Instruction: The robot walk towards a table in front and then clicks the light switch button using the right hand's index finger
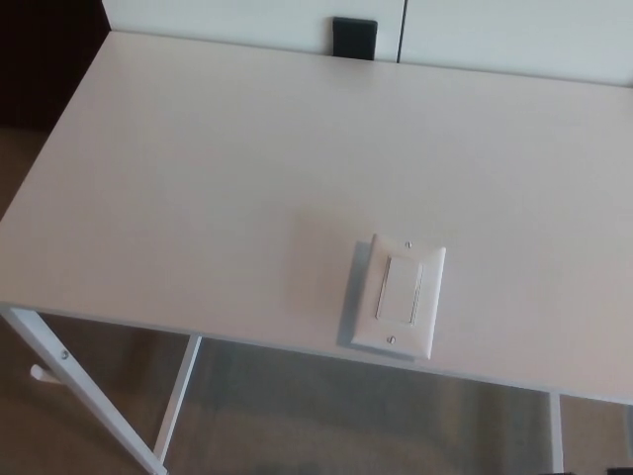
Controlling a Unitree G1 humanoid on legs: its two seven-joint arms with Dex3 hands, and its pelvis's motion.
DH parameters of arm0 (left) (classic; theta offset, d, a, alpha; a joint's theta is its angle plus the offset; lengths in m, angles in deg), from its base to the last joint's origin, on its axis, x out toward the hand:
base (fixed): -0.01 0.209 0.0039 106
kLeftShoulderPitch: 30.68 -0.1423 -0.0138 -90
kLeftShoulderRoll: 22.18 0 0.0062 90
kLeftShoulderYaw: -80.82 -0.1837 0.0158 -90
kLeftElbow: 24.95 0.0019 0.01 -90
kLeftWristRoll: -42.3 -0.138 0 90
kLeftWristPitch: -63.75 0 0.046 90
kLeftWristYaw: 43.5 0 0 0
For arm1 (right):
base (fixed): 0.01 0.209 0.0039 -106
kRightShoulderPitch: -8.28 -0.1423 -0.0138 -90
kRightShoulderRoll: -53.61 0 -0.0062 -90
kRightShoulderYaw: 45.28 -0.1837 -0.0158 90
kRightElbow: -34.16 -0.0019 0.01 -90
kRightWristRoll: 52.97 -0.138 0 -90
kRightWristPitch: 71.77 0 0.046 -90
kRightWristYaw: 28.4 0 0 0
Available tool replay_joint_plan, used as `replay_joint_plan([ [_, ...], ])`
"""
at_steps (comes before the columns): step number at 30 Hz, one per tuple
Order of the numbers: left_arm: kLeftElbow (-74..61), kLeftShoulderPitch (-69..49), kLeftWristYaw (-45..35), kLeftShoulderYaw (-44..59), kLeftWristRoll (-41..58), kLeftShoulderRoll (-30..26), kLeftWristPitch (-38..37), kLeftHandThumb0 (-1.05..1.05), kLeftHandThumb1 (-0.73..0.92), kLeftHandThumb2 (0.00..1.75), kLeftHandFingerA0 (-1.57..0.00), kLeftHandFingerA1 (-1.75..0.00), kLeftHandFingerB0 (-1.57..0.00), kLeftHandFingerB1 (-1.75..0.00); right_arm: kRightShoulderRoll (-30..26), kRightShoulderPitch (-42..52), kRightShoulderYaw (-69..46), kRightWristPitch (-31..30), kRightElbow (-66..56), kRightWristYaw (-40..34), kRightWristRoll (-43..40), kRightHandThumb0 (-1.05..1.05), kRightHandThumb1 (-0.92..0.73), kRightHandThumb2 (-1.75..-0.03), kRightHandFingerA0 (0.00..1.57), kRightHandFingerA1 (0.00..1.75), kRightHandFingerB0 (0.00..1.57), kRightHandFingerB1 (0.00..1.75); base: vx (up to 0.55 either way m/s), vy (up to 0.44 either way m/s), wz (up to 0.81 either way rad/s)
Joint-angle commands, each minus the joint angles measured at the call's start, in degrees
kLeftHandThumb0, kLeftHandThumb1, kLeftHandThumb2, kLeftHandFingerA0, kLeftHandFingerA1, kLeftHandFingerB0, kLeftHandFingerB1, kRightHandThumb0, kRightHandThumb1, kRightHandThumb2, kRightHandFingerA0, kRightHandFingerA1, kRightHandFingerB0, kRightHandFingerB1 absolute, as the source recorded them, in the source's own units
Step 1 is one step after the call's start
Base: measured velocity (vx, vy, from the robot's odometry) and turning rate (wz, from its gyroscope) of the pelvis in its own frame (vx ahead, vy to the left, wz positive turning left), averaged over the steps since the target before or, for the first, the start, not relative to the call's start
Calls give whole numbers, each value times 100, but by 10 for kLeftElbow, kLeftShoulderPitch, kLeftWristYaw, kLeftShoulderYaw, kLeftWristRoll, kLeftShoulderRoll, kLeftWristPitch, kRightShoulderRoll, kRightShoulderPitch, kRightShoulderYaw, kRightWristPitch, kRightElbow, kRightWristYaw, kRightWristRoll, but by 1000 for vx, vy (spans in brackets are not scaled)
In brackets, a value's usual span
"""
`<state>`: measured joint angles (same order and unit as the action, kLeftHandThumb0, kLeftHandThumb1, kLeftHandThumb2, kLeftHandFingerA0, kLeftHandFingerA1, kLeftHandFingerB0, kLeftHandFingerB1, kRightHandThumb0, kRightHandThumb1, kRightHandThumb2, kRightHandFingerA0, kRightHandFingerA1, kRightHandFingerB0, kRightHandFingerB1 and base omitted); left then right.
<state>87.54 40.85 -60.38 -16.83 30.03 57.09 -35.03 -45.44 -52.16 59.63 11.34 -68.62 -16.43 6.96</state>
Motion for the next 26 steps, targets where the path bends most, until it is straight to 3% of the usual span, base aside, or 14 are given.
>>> replay_joint_plan([
  [1,-3,9,8,5,-3,-1,-5,-39,49,55,-67,-42,-55,-37,4,-48,-18,-17,76,6,-50,-37,-43,-100,3,52,0,45,0,0,0],
  [5,-8,16,8,6,-7,-9,-2,-41,50,56,-66,-41,-53,-37,17,-81,-26,-26,115,13,-82,-36,-46,-101,2,52,0,45,0,0,0],
  [26,-20,2,5,-5,-19,-18,-8,-40,52,56,-66,-42,-53,-37,5,-59,-25,-3,126,-1,-146,-36,-48,-102,3,52,0,46,0,0,0],
])
